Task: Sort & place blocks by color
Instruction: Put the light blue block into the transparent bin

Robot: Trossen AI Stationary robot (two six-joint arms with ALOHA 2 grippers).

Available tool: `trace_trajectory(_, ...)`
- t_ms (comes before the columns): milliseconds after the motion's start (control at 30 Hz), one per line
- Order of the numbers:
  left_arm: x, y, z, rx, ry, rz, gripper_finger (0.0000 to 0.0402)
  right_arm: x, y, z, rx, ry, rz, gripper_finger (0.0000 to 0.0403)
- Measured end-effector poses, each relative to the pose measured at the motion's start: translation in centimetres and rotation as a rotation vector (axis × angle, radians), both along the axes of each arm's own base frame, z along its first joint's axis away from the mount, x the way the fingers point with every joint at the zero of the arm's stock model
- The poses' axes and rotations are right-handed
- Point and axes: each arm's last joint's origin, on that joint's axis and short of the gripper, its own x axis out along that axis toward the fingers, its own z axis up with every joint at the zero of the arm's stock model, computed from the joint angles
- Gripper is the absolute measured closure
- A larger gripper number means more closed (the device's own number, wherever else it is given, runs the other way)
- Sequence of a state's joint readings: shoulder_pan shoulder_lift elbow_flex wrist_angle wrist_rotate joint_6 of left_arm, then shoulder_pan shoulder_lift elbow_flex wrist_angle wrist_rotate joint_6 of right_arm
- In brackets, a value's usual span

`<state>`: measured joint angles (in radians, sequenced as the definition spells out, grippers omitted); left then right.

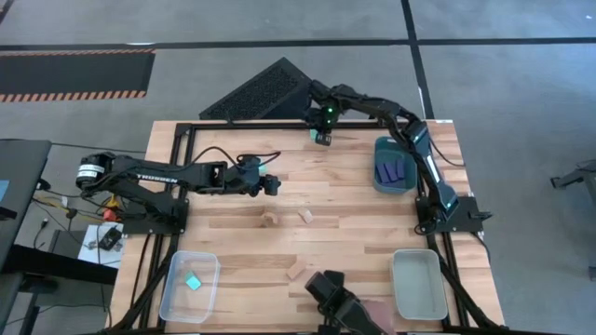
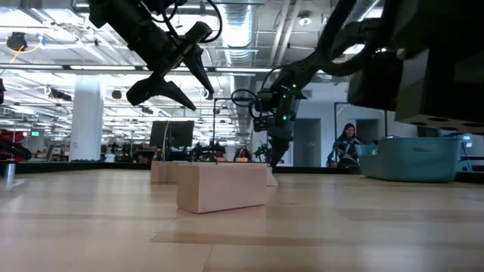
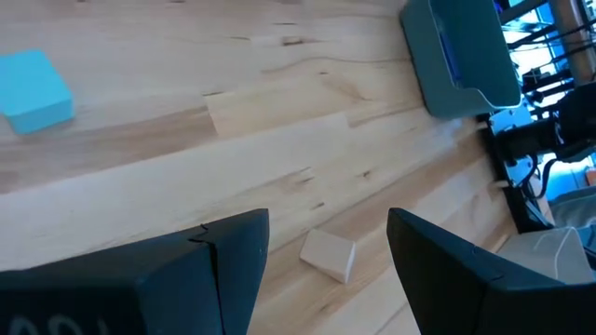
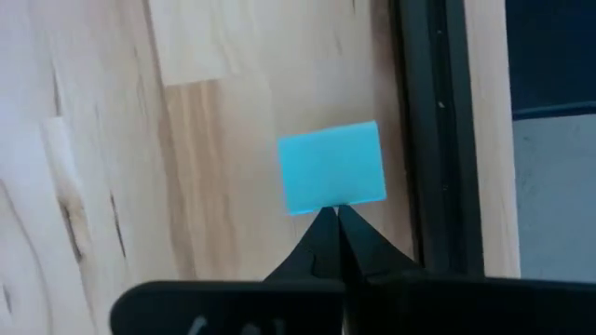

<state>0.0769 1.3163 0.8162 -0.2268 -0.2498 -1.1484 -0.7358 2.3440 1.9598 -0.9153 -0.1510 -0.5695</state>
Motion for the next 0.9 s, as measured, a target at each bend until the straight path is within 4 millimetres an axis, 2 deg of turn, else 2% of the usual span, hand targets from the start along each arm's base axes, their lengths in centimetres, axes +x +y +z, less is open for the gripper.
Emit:
trace_trajectory(400,-0.1,0.5,0.0,0.015,0.001,0.031,0.0195,1.6,1.5,0.6,-0.079,0.027,0.071,0.0401)
trace_trajectory(533,-0.1,1.0,0.0,0.015,0.001,0.050,0.0195,1.9,1.4,0.7,-0.095,0.000,0.090,0.0401)
trace_trajectory(667,-0.2,1.5,0.0,0.000,0.000,0.053,0.0195,1.9,0.7,0.1,-0.096,-0.028,0.091,0.0402)
trace_trajectory(800,-0.2,1.7,0.0,-0.015,-0.001,0.043,0.0195,1.1,0.3,-0.6,-0.025,-0.053,0.092,0.0402)
trace_trajectory(900,-0.3,2.0,0.0,0.000,0.007,0.034,0.0195,0.3,0.5,-1.4,0.029,0.000,0.076,0.0402)
